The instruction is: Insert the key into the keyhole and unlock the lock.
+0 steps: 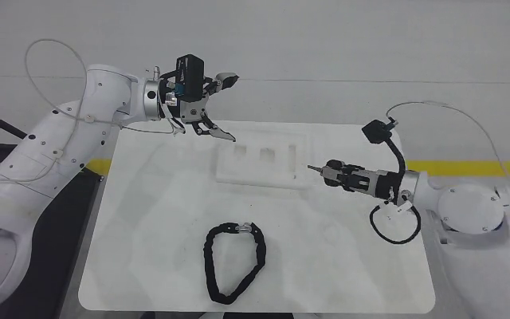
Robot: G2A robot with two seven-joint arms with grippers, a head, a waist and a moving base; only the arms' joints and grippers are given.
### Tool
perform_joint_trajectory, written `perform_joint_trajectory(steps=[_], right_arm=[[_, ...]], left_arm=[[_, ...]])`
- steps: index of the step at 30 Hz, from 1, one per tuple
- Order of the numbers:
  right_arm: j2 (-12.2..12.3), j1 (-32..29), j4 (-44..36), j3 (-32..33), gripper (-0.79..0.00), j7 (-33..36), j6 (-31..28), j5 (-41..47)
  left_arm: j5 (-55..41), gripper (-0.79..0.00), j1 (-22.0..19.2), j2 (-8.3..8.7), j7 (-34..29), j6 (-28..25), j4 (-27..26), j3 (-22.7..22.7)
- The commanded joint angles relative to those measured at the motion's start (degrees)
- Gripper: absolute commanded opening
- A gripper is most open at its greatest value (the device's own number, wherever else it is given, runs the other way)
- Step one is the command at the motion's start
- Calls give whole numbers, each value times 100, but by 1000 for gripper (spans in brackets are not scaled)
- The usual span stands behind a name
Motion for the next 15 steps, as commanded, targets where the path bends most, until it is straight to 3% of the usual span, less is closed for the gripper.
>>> perform_joint_trajectory(steps=[1,11,15], right_arm=[[16,-81,46,236,-785,21,-333,486],[74,-366,168,817,-785,-202,-1096,1573],[74,-366,168,817,-785,-202,-1096,1573]], left_arm=[[0,0,0,0,0,0,0,0],[0,0,0,0,0,0,0,0],[0,0,0,0,0,0,0,0]])
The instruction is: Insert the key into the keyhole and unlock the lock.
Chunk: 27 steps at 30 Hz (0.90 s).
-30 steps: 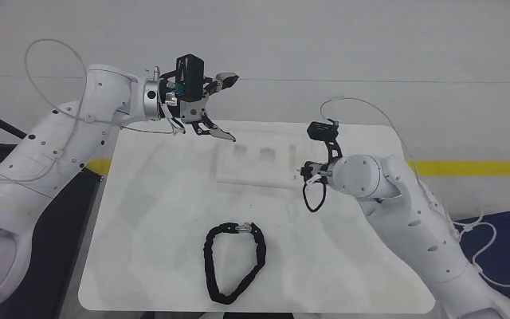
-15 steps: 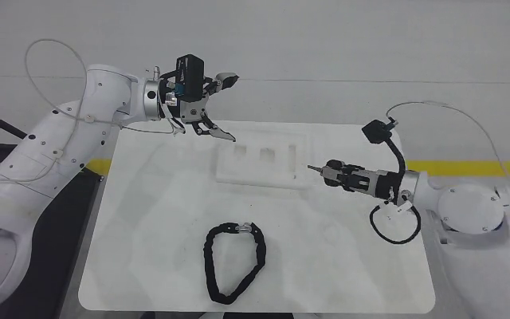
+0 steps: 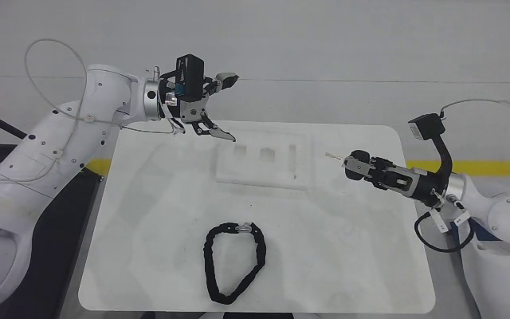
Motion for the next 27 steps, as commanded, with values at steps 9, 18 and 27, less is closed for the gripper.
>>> perform_joint_trajectory(steps=[9,18,27], right_arm=[[0,2,-2,-2,-785,3,7,-14],[0,2,-2,-2,-785,3,7,-14],[0,2,-2,-2,-785,3,7,-14]], left_arm=[[0,0,0,0,0,0,0,0],[4,0,81,0,-73,117,-56,-7],[101,0,859,113,-359,499,-318,-186]])
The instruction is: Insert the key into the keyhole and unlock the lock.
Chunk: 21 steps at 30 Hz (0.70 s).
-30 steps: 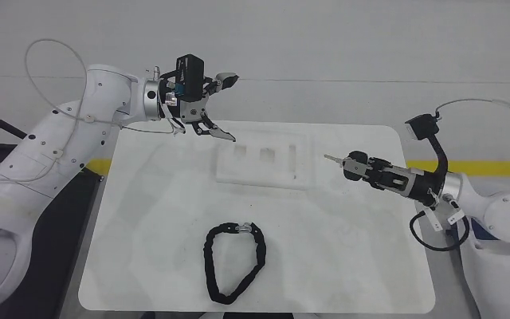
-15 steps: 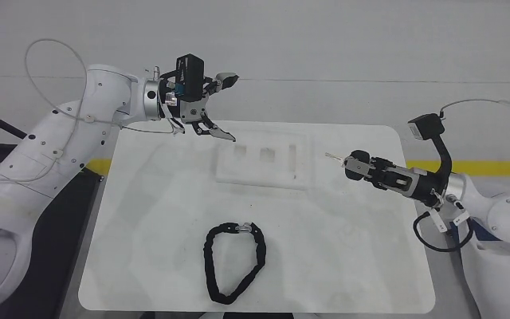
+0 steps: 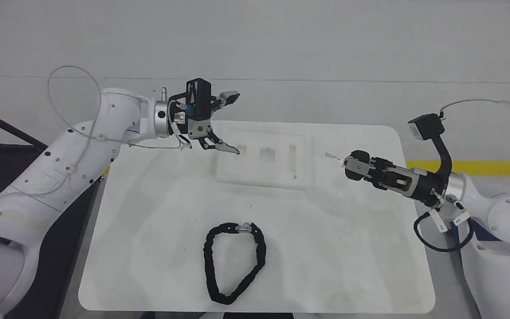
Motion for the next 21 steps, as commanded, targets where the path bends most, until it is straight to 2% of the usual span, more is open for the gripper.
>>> perform_joint_trajectory(steps=[1,9,16,21], right_arm=[[0,0,0,0,-785,0,0,0],[0,0,0,0,-785,0,0,0],[0,0,0,0,-785,0,0,0],[0,0,0,0,-785,0,0,0]], left_arm=[[86,0,206,40,-6,67,-41,-41],[560,0,949,166,152,493,-281,-177],[953,0,1456,173,421,365,-462,-134],[1075,0,1612,118,265,146,-405,-113]])
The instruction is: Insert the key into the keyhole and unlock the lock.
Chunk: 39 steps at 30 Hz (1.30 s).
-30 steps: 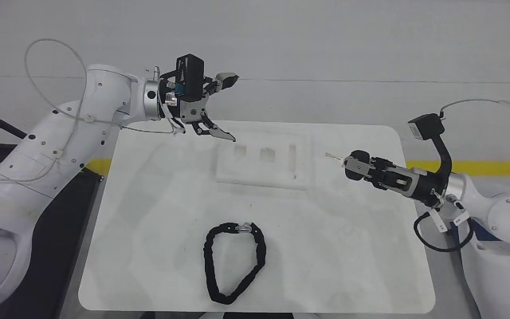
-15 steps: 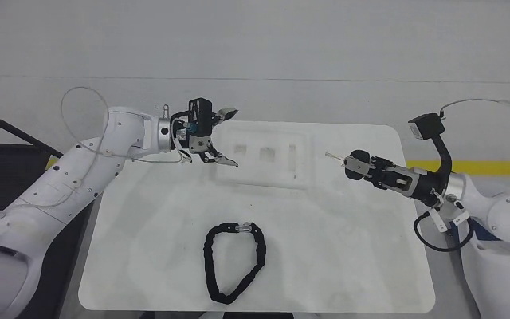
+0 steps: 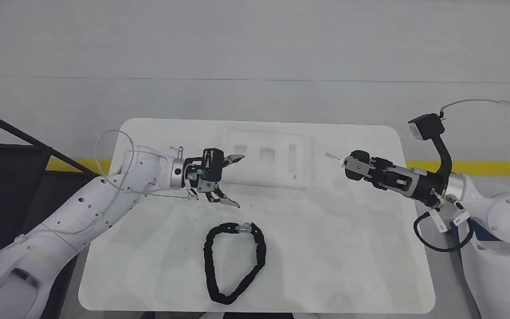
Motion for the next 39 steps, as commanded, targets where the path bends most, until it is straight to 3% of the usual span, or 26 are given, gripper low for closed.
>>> perform_joint_trajectory(steps=[1,9,14,35,39], right_arm=[[0,0,0,0,-785,0,0,0],[0,0,0,0,-785,0,0,0],[0,0,0,0,-785,0,0,0],[0,0,0,0,-785,0,0,0],[0,0,0,0,-785,0,0,0]], left_arm=[[33,0,37,-32,-92,-116,36,7],[225,0,105,-173,-271,-672,121,71],[427,0,103,-211,-239,-677,98,281],[427,0,103,-211,-239,-677,98,281],[374,0,385,-178,-414,-348,-35,193]])
